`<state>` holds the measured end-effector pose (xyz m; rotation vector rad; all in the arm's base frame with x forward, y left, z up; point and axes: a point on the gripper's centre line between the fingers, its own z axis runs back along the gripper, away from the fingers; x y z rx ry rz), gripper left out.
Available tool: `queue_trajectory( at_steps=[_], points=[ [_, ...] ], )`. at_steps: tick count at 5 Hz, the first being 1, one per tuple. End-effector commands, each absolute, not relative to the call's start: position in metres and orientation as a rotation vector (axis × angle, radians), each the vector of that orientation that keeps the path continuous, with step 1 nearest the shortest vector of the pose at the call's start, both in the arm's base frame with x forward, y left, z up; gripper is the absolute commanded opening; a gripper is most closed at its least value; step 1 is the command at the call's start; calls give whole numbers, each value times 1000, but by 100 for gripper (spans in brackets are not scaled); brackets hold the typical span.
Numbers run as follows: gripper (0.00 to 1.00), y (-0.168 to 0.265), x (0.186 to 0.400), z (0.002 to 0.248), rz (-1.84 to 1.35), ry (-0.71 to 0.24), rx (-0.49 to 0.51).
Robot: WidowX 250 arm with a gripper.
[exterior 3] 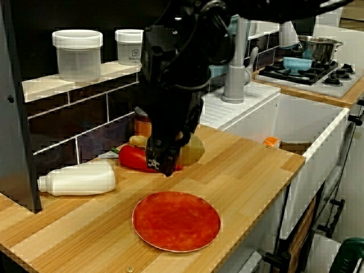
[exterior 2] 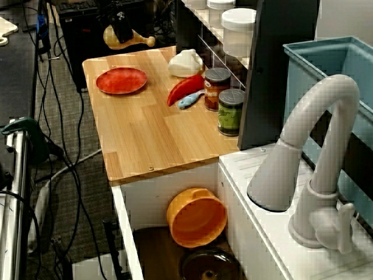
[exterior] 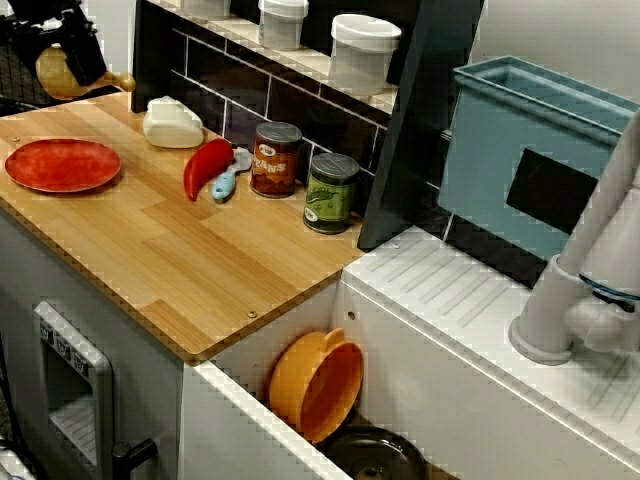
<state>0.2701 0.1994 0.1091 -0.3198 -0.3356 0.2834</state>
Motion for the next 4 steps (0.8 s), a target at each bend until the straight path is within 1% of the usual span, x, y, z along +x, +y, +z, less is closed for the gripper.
queue_trajectory(
  at_steps=[1, 2, 4],
  points=[
    [0, 210, 255, 115, 201, -399, -199],
    [0, 209, 254, 111, 193, -411, -187],
    [0, 203, 261, 101, 190, -419, -154]
  ],
)
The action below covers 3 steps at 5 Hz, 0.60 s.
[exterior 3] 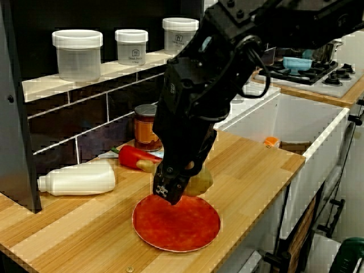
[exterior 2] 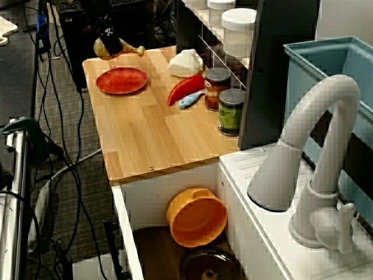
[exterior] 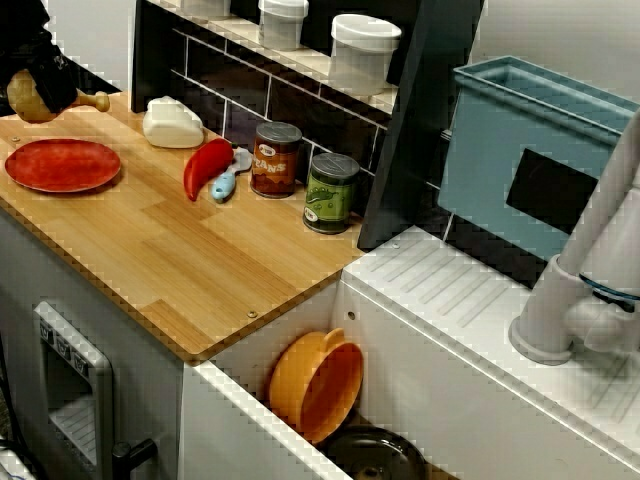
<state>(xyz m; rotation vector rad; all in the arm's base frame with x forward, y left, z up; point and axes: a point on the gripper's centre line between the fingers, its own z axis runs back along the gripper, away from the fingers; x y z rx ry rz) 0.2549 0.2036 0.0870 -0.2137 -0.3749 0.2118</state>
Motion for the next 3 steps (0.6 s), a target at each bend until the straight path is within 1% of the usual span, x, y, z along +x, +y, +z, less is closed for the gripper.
queue_trajectory(
  at_steps=[1, 3],
  points=[
    [0, 201, 265, 97, 184, -414, -140],
    [0, 197, 266, 80, 159, -386, -90]
  ],
)
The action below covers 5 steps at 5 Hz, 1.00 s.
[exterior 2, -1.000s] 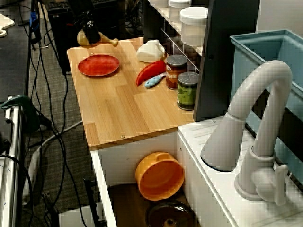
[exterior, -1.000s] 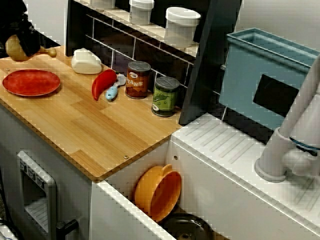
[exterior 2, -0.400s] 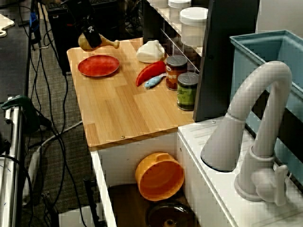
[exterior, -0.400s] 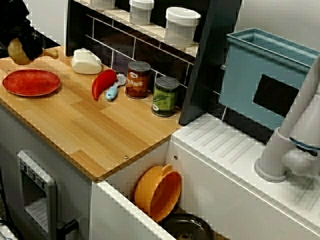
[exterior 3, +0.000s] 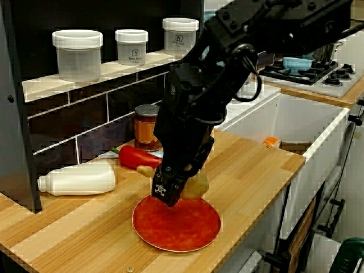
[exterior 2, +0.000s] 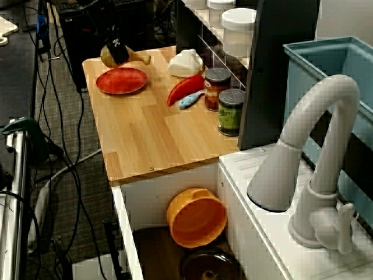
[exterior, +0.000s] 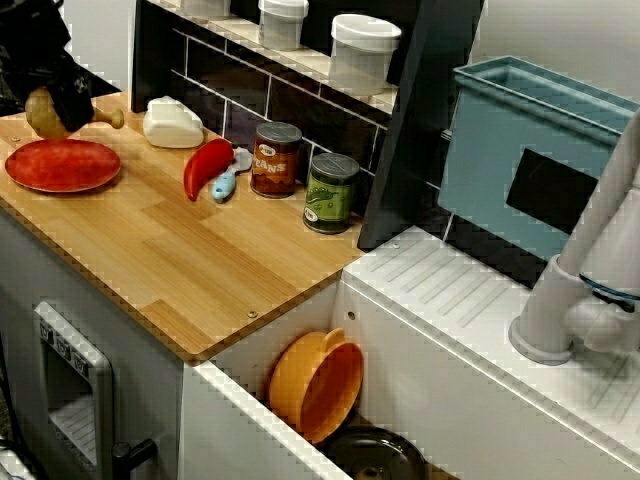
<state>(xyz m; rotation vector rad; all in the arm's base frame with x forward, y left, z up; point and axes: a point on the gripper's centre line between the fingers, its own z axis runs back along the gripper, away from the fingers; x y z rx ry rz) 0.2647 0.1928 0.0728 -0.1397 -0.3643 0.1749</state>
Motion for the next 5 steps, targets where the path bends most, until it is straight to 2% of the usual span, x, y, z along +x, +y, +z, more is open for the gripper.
queue_trajectory(
  at_steps=[1, 3, 4, 5],
  points=[
    [0, 198, 263, 68, 151, -359, -61],
    [0, 198, 256, 55, 133, -337, -32],
    [7, 197, 256, 55, 139, -338, -33],
    [100, 198, 256, 54, 151, -339, -25]
  ],
)
